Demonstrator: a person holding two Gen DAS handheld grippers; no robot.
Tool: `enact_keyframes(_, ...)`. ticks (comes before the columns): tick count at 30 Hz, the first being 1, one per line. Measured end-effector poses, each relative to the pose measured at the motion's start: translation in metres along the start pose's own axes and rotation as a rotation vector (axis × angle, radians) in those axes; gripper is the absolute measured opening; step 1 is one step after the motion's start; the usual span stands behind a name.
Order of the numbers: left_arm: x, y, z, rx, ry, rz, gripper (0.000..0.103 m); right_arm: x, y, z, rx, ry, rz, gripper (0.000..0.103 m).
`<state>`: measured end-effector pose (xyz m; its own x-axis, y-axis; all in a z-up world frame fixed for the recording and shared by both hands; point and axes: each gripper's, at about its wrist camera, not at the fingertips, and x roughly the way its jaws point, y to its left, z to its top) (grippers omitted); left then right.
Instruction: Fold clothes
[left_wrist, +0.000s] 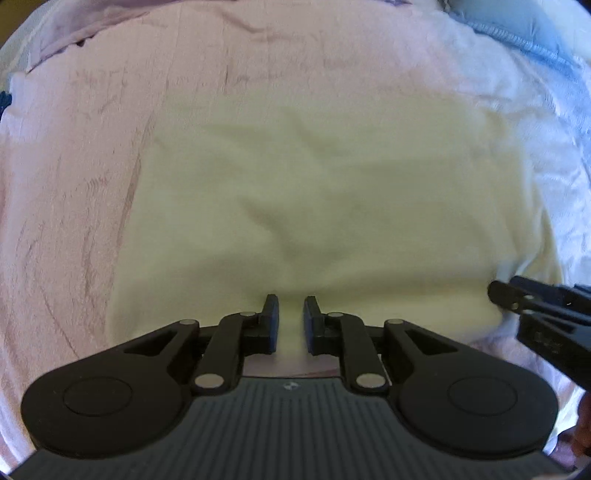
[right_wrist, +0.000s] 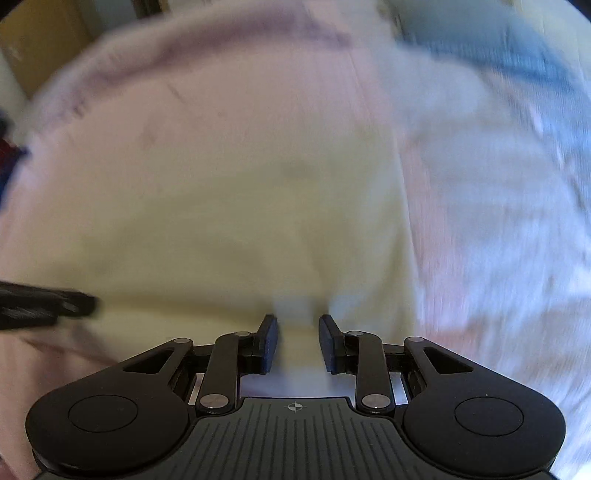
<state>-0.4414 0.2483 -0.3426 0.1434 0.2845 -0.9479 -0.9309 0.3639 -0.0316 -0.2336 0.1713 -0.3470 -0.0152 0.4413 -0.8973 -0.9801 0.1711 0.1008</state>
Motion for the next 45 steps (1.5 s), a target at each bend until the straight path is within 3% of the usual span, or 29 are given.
enact_keyframes(5,-0.022,0.007,-0.002,0.051,0.0,0.024,0.013,-0.028,0.003,-0.002,0.144,-0.039,0.008,0.031)
enact_keyframes(7,-0.029,0.012,-0.005,0.062,0.002,0.019,0.014,-0.04,0.006,-0.008,0.212,-0.037,0.014,0.048)
enact_keyframes(9,-0.037,0.016,-0.007,0.075,-0.005,0.013,0.015,-0.05,0.009,-0.017,0.261,-0.036,0.007,0.053)
enact_keyframes(16,-0.045,0.037,-0.024,0.107,0.004,-0.002,0.02,-0.071,0.026,-0.048,0.401,-0.028,-0.046,0.053)
enact_keyframes(24,-0.055,0.054,-0.048,0.12,0.042,0.003,0.024,-0.085,0.04,-0.067,0.459,-0.03,-0.086,0.054)
enact_keyframes(38,-0.058,0.054,-0.066,0.118,0.065,0.007,0.025,-0.091,0.04,-0.084,0.484,-0.01,-0.108,0.056)
enact_keyframes(45,-0.057,0.053,-0.063,0.088,0.029,-0.022,0.025,-0.085,0.024,-0.086,0.501,0.003,-0.104,0.056)
